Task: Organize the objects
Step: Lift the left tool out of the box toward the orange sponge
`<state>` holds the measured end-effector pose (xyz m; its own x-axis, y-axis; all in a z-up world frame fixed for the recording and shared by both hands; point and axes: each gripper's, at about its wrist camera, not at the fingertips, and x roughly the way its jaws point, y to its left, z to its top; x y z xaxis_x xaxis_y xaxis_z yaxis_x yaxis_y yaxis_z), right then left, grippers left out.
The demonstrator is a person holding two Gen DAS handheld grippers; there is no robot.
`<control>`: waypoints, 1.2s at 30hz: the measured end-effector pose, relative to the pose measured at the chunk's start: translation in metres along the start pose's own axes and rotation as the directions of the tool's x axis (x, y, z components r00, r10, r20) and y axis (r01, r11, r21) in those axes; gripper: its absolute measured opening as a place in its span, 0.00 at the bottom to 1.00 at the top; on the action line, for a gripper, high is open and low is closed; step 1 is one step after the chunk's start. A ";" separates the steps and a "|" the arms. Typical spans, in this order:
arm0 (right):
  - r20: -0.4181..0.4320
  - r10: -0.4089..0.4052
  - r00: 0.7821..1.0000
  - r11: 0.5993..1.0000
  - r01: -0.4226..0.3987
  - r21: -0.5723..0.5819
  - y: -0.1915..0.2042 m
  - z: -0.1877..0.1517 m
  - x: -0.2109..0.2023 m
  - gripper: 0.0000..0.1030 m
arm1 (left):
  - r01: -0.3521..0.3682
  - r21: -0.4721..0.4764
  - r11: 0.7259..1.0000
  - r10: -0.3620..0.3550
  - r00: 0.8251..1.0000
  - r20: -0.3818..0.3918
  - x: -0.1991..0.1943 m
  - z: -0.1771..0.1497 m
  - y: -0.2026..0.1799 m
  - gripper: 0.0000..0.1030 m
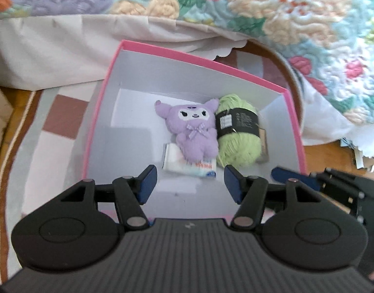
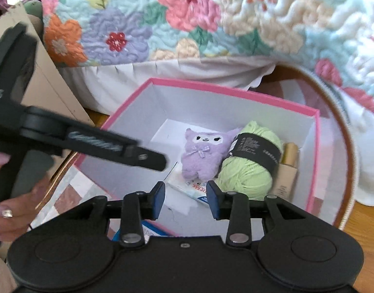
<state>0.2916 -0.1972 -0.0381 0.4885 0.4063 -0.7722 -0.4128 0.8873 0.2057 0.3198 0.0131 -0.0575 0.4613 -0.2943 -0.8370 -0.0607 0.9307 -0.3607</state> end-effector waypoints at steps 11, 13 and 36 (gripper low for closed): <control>0.031 -0.019 0.999 0.999 0.020 -0.043 0.031 -0.005 -0.080 0.53 | -0.039 0.151 0.988 0.038 0.999 0.010 -0.104 -0.034 -0.022 0.64; 0.040 -0.017 0.999 0.998 0.019 -0.061 0.037 -0.009 -0.095 0.57 | -0.049 0.174 0.983 0.050 0.999 0.001 -0.118 -0.041 -0.025 0.65; 0.019 -0.006 1.000 0.980 0.010 -0.201 0.105 -0.112 -0.188 0.88 | 0.033 0.243 0.970 -0.015 0.997 -0.075 -0.174 -0.158 -0.024 0.84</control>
<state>0.0705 -0.2043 0.0613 0.5054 0.4047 -0.7621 -0.5541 0.8293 0.0730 0.1012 0.0072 0.0319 0.3944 -0.3239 -0.8600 0.1712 0.9453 -0.2775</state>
